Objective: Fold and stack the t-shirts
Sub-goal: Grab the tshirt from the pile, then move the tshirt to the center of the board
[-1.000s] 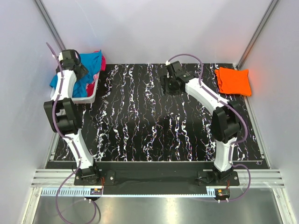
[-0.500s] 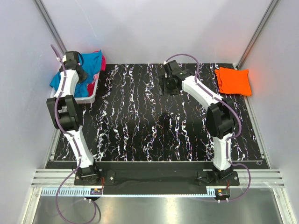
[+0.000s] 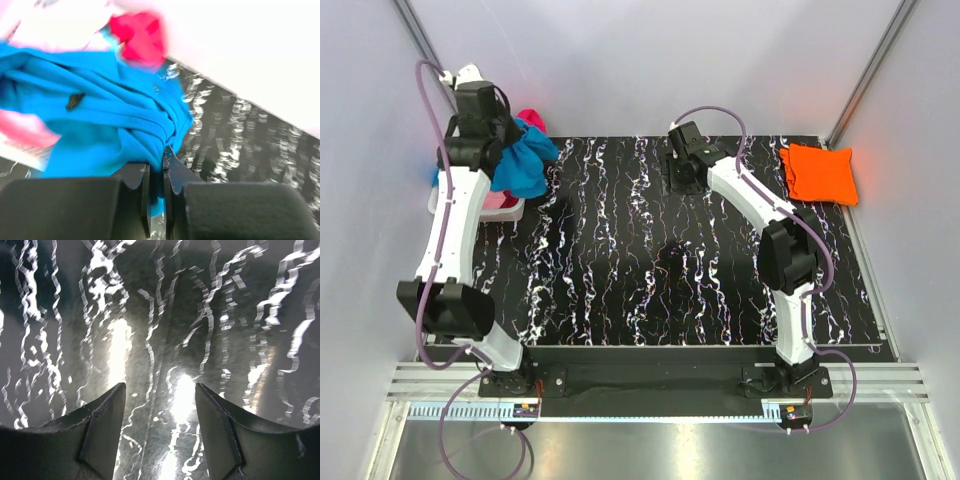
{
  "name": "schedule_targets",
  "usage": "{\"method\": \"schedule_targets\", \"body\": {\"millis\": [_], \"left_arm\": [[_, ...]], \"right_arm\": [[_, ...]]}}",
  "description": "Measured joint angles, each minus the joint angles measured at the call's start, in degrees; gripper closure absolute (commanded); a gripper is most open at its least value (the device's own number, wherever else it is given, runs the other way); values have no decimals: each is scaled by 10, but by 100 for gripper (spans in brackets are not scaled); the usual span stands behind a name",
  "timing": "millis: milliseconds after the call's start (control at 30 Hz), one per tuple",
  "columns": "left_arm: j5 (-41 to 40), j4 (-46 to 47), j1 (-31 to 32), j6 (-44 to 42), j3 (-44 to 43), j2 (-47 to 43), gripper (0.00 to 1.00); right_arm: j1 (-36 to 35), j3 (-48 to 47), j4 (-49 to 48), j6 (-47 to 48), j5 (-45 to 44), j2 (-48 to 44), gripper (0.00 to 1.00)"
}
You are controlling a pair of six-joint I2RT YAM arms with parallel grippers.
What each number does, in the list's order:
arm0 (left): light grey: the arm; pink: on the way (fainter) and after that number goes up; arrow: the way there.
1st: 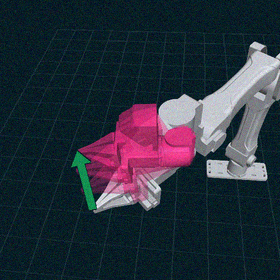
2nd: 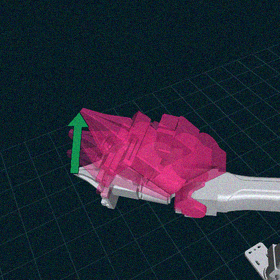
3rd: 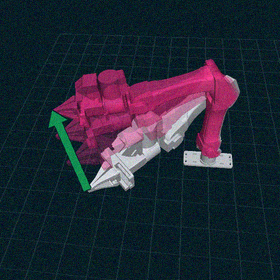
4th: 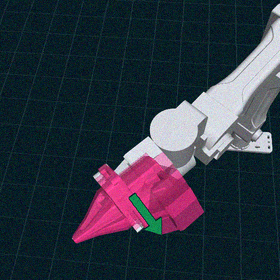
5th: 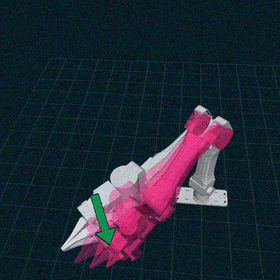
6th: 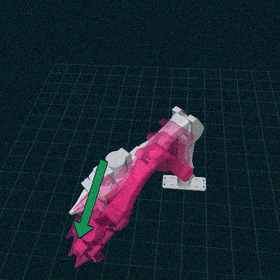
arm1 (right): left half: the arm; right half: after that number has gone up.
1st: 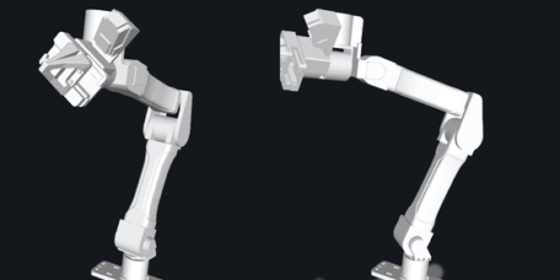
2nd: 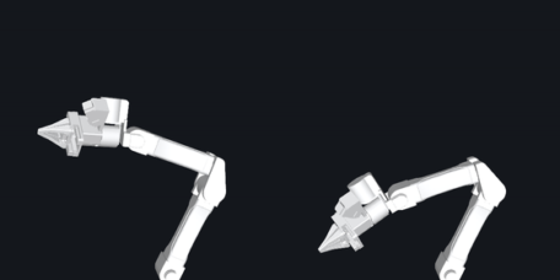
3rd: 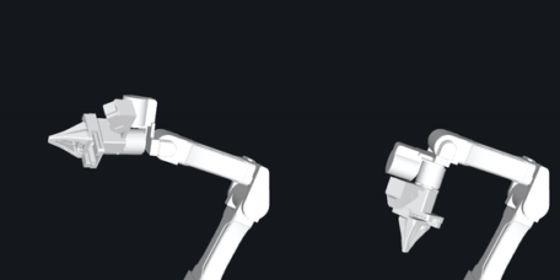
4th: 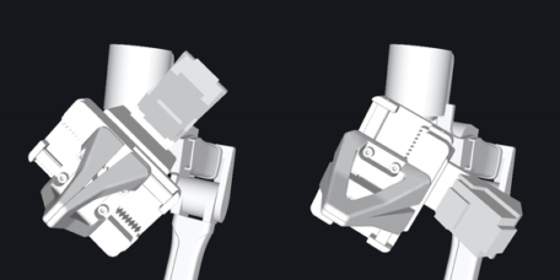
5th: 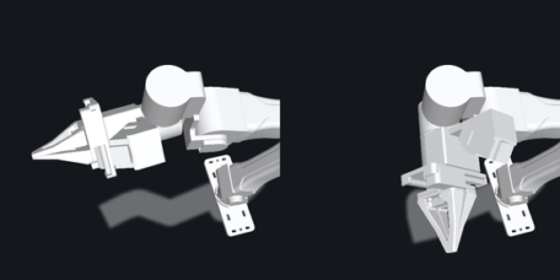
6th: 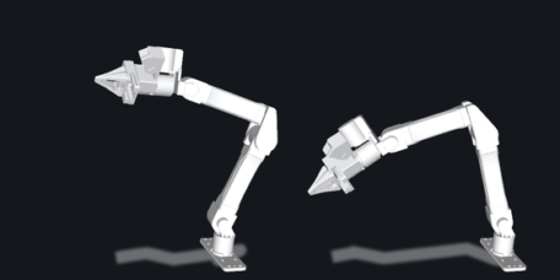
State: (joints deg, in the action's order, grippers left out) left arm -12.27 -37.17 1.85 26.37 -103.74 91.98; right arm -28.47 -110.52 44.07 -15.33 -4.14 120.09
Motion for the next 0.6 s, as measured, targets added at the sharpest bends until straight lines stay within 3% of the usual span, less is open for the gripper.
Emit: {"method": "schedule_targets", "body": {"millis": [200,433,533,600], "left_arm": [[125,-6,33,-70,-35,-19,92],[295,-7,218,-162,-35,5,94],[334,-10,276,-180,-35,26,97],[338,-12,299,-186,-27,31,93]], "right_arm": [[10,-17,14,-38,-88,-4,37],[87,16,24,-108,-170,-47,38],[122,21,24,-121,-194,-70,38],[146,22,24,-126,-206,-88,37]]}}
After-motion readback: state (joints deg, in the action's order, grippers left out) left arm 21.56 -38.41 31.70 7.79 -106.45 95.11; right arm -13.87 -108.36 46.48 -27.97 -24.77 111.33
